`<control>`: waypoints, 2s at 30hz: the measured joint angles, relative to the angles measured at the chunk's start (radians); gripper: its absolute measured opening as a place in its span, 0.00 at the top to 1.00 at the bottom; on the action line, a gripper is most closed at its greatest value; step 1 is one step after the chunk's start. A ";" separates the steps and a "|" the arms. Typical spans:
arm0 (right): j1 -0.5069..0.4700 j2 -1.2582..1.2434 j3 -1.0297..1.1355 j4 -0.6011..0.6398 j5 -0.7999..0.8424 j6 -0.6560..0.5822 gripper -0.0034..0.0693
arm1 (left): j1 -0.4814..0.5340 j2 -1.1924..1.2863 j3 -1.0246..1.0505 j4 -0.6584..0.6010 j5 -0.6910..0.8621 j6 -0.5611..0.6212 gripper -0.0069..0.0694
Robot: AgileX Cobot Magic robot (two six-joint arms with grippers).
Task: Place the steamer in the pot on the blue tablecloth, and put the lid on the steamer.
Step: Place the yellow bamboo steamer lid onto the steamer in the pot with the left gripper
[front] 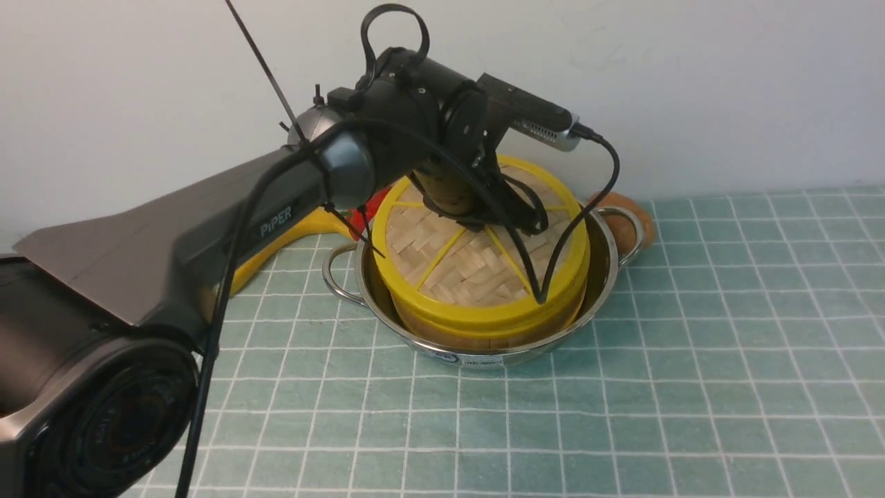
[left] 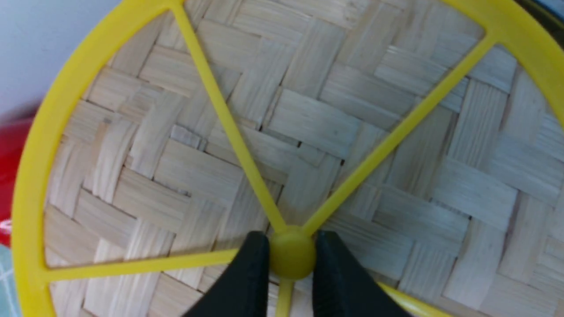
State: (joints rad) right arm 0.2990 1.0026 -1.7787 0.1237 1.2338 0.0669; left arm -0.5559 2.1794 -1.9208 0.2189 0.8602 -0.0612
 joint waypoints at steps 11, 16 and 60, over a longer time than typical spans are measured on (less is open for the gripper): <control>0.000 0.000 0.000 0.000 0.000 0.001 0.53 | 0.000 0.006 0.000 -0.016 -0.012 0.000 0.76; 0.000 0.000 0.000 0.000 0.000 0.001 0.53 | 0.000 0.010 0.000 -0.016 -0.021 0.000 0.76; 0.000 -0.016 0.001 -0.069 0.000 -0.039 0.54 | 0.000 -0.148 -0.335 0.148 0.251 0.054 0.24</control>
State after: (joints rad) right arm 0.2990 0.9863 -1.7778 0.0543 1.2338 0.0282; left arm -0.5559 2.0317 -2.2556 0.3665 1.1111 -0.0074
